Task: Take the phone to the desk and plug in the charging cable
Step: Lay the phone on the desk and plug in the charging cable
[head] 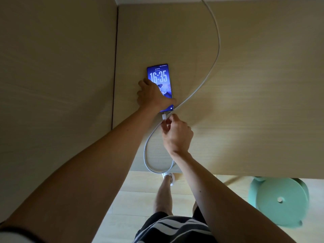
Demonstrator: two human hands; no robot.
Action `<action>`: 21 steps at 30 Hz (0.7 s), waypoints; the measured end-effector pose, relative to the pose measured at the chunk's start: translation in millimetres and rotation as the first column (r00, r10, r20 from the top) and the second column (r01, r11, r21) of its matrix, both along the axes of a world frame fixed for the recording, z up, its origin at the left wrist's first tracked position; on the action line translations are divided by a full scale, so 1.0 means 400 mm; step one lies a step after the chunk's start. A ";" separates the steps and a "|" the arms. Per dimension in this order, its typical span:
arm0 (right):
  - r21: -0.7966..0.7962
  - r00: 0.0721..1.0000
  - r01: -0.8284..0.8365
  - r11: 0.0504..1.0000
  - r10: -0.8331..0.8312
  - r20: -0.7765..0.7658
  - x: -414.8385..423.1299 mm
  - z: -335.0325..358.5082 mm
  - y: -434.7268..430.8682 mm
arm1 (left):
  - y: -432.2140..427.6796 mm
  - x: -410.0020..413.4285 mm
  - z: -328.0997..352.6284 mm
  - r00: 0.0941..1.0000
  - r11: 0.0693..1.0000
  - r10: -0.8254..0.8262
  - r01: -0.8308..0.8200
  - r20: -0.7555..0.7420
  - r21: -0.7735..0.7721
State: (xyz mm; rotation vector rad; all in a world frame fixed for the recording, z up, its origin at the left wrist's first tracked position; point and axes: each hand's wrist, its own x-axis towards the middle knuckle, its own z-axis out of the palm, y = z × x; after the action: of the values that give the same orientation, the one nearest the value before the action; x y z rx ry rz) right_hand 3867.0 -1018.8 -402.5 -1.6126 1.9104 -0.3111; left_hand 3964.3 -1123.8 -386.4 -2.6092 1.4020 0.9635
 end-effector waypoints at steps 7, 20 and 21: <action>0.014 1.000 0.008 1.000 -0.008 0.001 0.001 0.014 -0.010 | -0.011 -0.003 0.013 1.000 0.999 -0.016 0.016 0.007 0.047; -0.012 0.998 -0.044 0.999 0.044 -0.039 -0.010 0.020 -0.030 | -0.014 0.000 0.014 1.000 0.998 -0.027 0.028 -0.013 0.048; -0.012 0.998 -0.056 0.998 0.056 -0.042 -0.010 0.019 -0.032 | -0.013 -0.002 0.015 0.999 0.998 -0.035 0.035 -0.001 0.047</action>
State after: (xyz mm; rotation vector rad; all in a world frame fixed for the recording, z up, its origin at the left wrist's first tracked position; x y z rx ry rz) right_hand 3863.2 -1031.4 -394.7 -1.6904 1.8934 -0.2699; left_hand 3963.5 -1129.0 -380.5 -2.5422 1.4028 0.9798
